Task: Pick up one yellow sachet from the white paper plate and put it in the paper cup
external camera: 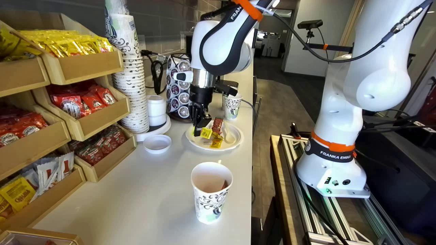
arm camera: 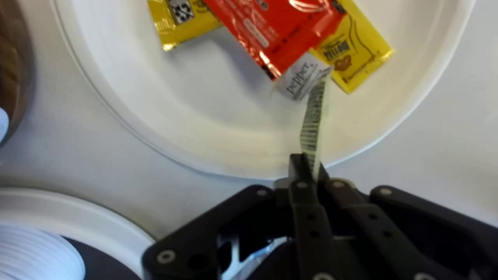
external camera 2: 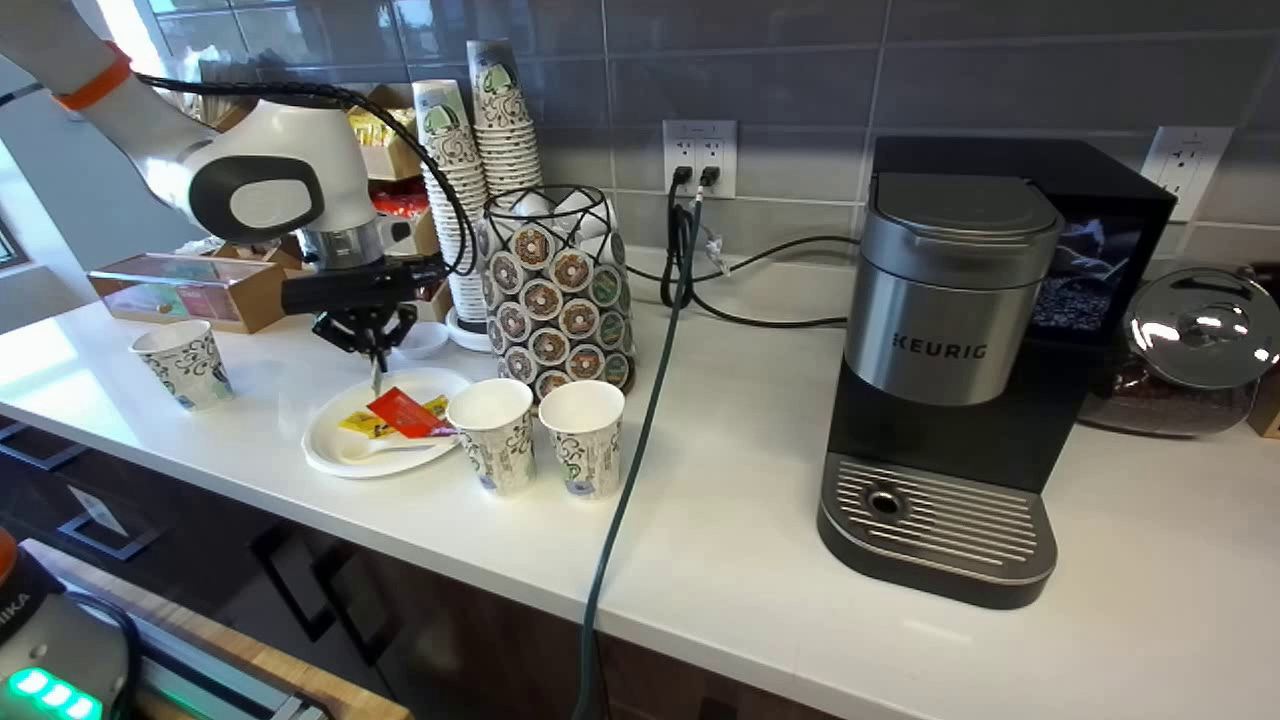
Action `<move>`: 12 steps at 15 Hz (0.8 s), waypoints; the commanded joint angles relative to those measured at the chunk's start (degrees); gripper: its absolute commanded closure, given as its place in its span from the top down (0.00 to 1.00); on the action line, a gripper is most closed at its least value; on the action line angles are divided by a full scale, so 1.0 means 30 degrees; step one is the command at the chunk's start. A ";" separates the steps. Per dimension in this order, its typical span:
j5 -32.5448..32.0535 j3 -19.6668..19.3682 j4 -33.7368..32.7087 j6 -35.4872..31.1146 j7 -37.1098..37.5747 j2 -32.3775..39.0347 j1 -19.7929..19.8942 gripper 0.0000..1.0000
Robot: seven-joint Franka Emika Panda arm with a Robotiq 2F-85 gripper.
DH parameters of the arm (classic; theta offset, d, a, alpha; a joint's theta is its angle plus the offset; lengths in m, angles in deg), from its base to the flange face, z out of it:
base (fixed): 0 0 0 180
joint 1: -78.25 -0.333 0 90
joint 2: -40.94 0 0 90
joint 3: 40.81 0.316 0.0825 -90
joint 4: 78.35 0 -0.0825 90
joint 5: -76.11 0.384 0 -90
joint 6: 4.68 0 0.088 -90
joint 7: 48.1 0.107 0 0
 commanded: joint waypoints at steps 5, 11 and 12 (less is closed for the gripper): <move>0.4586 -0.1183 0.1469 0.0554 -0.3513 -0.5071 -0.3811 0.04; 0.7751 -0.2662 0.1358 0.0871 -0.6580 -0.7663 -0.7507 0.02; 0.7982 -0.2745 0.1429 0.1472 -0.6950 -0.7931 -0.7889 0.03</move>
